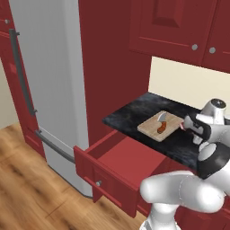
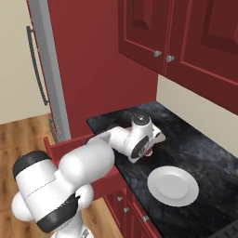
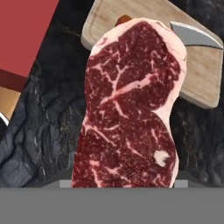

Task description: Pick up the knife from the drawer and place it on the cutting board. Then place the meat from the plate to the cutting board.

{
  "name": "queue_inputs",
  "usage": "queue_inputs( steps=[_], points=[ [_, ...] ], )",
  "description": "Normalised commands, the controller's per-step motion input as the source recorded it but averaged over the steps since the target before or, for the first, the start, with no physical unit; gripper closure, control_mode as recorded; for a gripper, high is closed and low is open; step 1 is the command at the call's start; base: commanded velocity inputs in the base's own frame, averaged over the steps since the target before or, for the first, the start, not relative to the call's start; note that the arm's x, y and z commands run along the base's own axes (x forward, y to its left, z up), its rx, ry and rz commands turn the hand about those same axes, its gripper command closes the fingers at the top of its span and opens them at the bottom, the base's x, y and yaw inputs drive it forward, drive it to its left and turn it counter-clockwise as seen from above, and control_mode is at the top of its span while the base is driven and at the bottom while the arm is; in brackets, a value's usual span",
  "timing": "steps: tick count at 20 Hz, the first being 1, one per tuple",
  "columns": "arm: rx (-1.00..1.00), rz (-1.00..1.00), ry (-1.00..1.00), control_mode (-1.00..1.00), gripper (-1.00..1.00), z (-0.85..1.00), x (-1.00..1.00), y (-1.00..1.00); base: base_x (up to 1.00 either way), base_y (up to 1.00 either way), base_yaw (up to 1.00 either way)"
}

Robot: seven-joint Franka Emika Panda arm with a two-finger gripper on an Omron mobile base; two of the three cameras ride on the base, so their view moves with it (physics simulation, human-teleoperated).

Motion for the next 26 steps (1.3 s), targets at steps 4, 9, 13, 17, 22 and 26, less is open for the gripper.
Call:
queue_inputs(
  steps=[4, 9, 13, 17, 22, 26],
  points=[
    [0.00, 0.03, 0.06, -1.00, 1.00, 0.13, 0.22, 0.00, 0.00, 0.00, 0.00],
    [0.00, 0.00, 0.16, -1.00, 1.00, 0.15, 0.33, 0.00, 0.00, 0.00, 0.00],
    [0.00, 0.00, 0.17, -1.00, 1.00, 0.09, 0.40, 0.00, 0.00, 0.00, 0.00],
    [0.00, 0.00, 0.03, -1.00, 1.00, 0.01, 0.26, 0.01, 0.00, 0.00, 0.00],
    [0.00, 0.01, 0.00, -1.00, 1.00, 0.00, 0.31, 0.05, 0.00, 0.00, 0.00],
    [0.00, 0.02, 0.00, -1.00, 1.00, 0.00, 0.33, 0.08, 0.00, 0.00, 0.00]
  ],
)
